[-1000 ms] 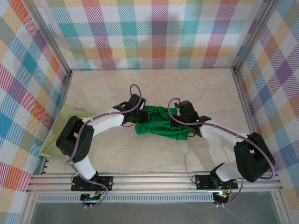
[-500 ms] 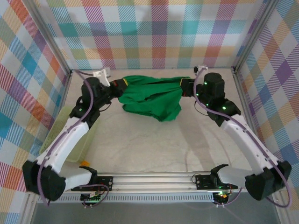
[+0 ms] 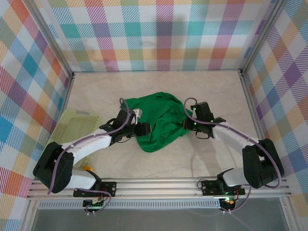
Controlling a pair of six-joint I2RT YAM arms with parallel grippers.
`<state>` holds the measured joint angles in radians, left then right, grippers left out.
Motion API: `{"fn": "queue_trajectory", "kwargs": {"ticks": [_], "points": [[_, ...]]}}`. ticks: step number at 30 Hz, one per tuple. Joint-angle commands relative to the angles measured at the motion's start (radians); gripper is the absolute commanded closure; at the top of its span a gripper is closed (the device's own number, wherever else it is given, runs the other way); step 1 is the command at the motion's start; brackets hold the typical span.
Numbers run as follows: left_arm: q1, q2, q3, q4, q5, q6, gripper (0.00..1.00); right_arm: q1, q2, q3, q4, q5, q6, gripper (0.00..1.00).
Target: Fold the inside-out t-shirt
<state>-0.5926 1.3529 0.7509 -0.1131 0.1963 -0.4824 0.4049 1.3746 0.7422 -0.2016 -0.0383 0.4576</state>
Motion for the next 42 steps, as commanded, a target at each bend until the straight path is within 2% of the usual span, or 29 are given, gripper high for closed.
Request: {"fn": "queue_trajectory", "kwargs": {"ticks": [1, 3, 7, 10, 13, 17, 19, 21, 25, 28, 30, 32, 34, 37, 38, 40, 42], "points": [[0.000, 0.015, 0.142, -0.221, -0.238, 0.102, 0.40, -0.005, -0.039, 0.011, 0.063, -0.021, 0.028, 0.99], [-0.033, 0.060, 0.232, -0.297, -0.325, 0.161, 0.30, -0.005, -0.057, 0.012, 0.077, -0.052, 0.012, 0.97], [-0.159, 0.136, 0.343, -0.290, -0.373, 0.245, 0.18, -0.005, -0.109, 0.011, 0.086, -0.099, -0.014, 1.00], [-0.210, 0.226, 0.402, -0.275, -0.403, 0.278, 0.15, -0.004, -0.162, 0.016, 0.085, -0.134, -0.023, 1.00], [-0.227, 0.329, 0.467, -0.274, -0.409, 0.287, 0.14, -0.005, -0.208, 0.039, 0.079, -0.203, -0.024, 1.00], [-0.243, 0.405, 0.531, -0.259, -0.469, 0.276, 0.13, -0.005, -0.240, 0.085, 0.051, -0.274, -0.019, 1.00], [-0.238, 0.443, 0.573, -0.284, -0.581, 0.242, 0.21, -0.005, -0.265, 0.105, 0.036, -0.283, -0.025, 1.00], [-0.226, 0.462, 0.605, -0.302, -0.636, 0.217, 0.38, -0.005, -0.297, 0.129, 0.004, -0.253, -0.037, 1.00], [-0.224, 0.428, 0.590, -0.267, -0.631, 0.211, 0.76, -0.005, -0.352, 0.197, -0.082, -0.161, -0.088, 1.00], [-0.228, 0.347, 0.538, -0.215, -0.550, 0.227, 0.94, -0.005, -0.367, 0.265, -0.154, -0.085, -0.123, 1.00], [-0.247, 0.281, 0.507, -0.193, -0.516, 0.242, 1.00, -0.005, -0.358, 0.315, -0.207, -0.018, -0.139, 1.00], [-0.285, 0.207, 0.472, -0.173, -0.533, 0.263, 1.00, -0.005, -0.333, 0.367, -0.253, 0.055, -0.147, 1.00], [-0.296, 0.141, 0.426, -0.116, -0.484, 0.264, 0.97, -0.005, -0.295, 0.408, -0.272, 0.086, -0.147, 1.00], [-0.227, 0.118, 0.376, -0.109, -0.387, 0.201, 0.95, -0.005, -0.210, 0.452, -0.251, 0.042, -0.113, 1.00], [-0.198, 0.126, 0.363, -0.114, -0.373, 0.182, 0.90, -0.005, -0.180, 0.466, -0.243, 0.014, -0.098, 1.00], [-0.155, 0.162, 0.367, -0.197, -0.436, 0.145, 0.60, -0.001, -0.097, 0.502, -0.227, -0.040, -0.063, 1.00], [-0.138, 0.199, 0.388, -0.282, -0.506, 0.133, 0.46, 0.001, -0.012, 0.542, -0.237, -0.062, -0.023, 1.00]]}}
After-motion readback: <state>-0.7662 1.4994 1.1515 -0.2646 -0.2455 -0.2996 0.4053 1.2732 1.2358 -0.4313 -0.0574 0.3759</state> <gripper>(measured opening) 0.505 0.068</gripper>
